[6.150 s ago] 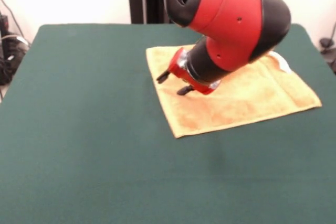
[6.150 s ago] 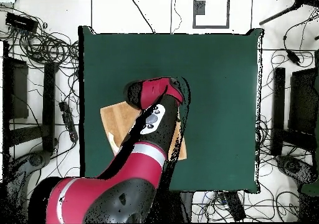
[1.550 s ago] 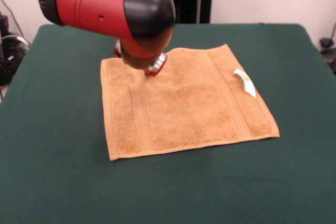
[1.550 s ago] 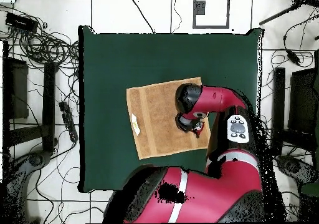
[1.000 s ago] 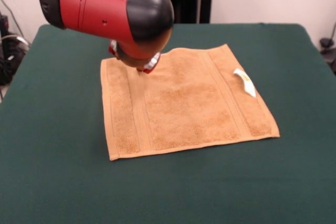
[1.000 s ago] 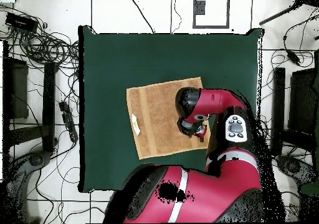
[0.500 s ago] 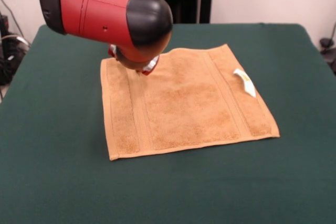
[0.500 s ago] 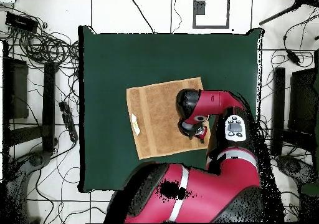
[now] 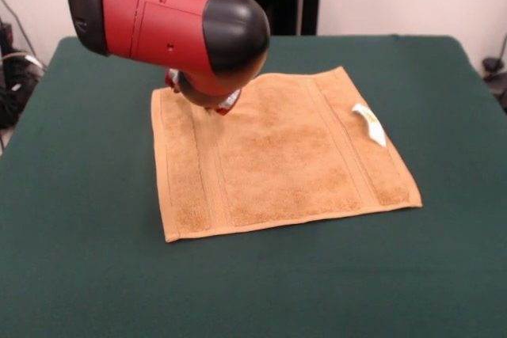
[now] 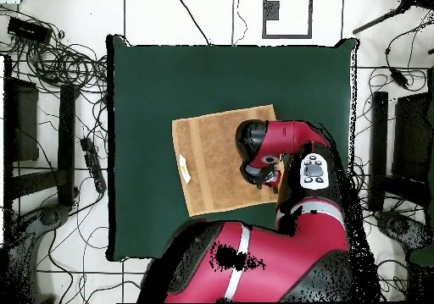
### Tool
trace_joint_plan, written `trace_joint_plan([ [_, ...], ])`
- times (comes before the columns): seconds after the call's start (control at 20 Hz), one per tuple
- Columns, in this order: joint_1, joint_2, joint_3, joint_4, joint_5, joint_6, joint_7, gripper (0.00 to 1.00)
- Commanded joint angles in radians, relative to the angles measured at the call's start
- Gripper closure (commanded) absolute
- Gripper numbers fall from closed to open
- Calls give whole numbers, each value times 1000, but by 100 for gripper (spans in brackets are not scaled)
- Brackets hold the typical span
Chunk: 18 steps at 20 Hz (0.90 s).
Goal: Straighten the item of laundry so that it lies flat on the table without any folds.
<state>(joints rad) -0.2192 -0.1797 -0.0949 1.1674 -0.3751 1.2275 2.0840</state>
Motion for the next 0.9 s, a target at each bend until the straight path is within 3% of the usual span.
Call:
trace_joint_plan([
  [0.05,13,196,67,-57,-111,-134,-74,0],
  [0.9,41,239,42,-137,-200,-91,-64,0],
])
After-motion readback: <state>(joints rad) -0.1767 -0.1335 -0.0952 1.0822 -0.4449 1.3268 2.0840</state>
